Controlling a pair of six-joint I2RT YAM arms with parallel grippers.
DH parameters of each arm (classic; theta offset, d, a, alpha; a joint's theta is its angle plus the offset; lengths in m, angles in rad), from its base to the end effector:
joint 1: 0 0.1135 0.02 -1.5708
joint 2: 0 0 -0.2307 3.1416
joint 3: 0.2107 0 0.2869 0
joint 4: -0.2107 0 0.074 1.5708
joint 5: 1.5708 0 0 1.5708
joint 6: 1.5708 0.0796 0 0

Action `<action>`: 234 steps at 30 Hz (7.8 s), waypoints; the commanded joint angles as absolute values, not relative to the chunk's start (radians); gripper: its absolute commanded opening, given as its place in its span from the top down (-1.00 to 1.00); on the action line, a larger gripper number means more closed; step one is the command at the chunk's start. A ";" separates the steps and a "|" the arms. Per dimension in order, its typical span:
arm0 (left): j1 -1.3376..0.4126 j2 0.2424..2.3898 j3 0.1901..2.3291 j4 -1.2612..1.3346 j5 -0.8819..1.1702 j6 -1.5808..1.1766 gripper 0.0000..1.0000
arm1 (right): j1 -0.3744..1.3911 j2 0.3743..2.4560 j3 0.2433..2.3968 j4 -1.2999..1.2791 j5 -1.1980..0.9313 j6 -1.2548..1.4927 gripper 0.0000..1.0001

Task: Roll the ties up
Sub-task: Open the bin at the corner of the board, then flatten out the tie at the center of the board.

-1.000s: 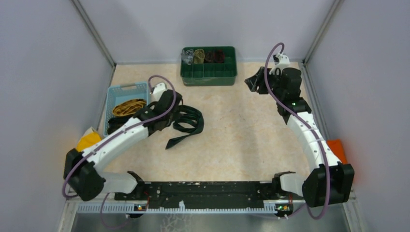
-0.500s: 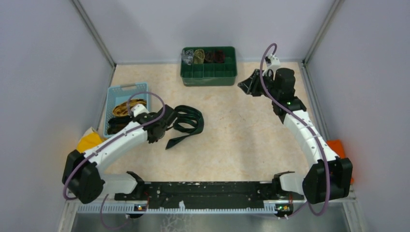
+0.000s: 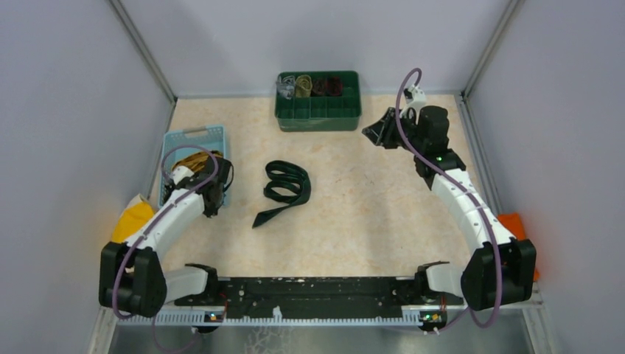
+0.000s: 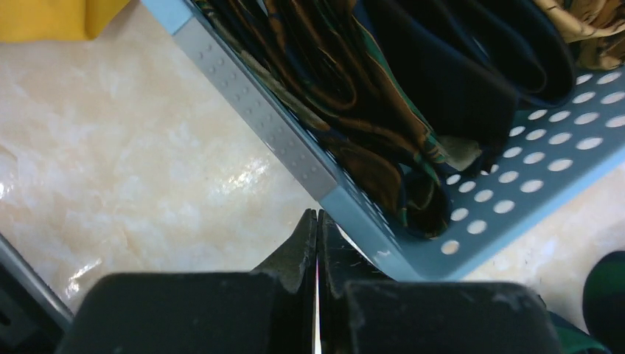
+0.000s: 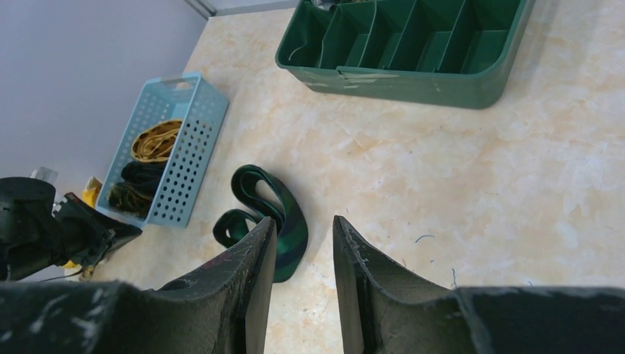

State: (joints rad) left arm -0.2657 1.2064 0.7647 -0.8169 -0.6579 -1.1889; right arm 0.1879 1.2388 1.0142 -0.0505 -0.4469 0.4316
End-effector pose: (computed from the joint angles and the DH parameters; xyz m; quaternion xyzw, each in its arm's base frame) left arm 0.2628 -0.0211 0.1330 -0.4613 0.8147 0.1406 0.3221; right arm 0.3590 0.1033 0.2880 -0.0382 0.7880 0.3477 0.5066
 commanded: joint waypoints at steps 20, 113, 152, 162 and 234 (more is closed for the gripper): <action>0.090 1.627 1.014 -0.393 -0.385 -0.847 1.00 | 0.657 1.416 1.083 -0.251 -0.018 0.239 0.02; -0.901 1.411 0.866 -0.514 -0.270 -0.599 0.12 | 0.578 1.487 0.970 -0.539 0.384 0.376 1.00; -0.943 1.230 0.849 -0.651 -0.448 -0.819 1.00 | 0.543 1.436 1.066 -0.686 0.283 0.275 1.00; -0.943 0.992 0.980 -0.899 -0.496 -0.931 1.00 | 0.501 1.313 1.073 -0.881 0.223 0.217 1.00; -0.341 2.087 1.616 -0.094 -0.587 -0.396 0.35 | 0.262 1.980 1.642 -0.795 0.013 0.029 0.54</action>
State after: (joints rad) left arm -0.3542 2.0422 1.5822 -0.1261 -0.6075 -0.4629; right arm 0.1513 2.0651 1.6821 -0.8791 -0.0525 -0.0143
